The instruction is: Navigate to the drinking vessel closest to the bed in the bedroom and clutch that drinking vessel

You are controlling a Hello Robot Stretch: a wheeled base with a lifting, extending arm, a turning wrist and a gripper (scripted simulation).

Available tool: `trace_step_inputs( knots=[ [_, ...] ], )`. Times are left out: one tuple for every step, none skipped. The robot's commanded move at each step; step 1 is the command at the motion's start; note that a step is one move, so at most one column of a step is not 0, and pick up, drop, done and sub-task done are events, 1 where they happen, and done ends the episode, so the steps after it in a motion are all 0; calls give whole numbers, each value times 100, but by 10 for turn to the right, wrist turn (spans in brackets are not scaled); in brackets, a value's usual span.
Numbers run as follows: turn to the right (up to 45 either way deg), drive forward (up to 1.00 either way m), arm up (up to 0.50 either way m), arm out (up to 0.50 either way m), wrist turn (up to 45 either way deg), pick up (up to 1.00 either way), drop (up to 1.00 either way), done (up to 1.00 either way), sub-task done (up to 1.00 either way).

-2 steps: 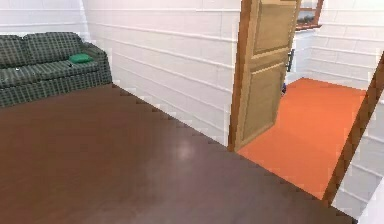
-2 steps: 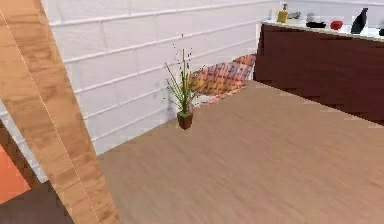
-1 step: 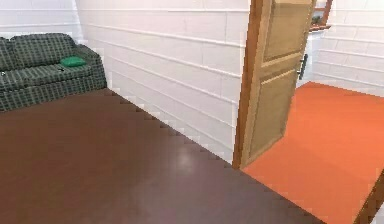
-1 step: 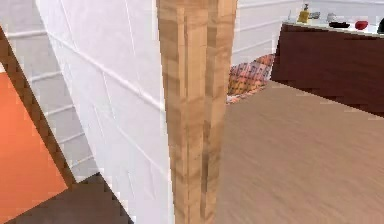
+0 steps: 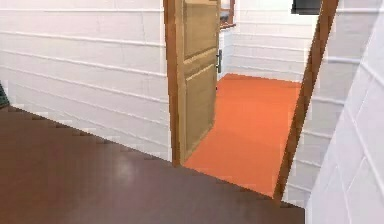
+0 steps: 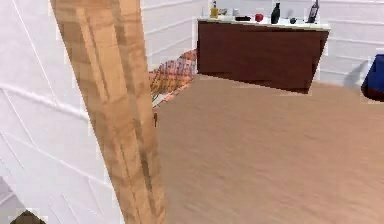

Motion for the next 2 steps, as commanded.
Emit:
trace_step_inputs(
  knots=[
    [0, 100, 0, 0, 0, 0, 0, 0, 0],
    [60, 0, 0, 0, 0, 0, 0, 0, 0]
  ],
)
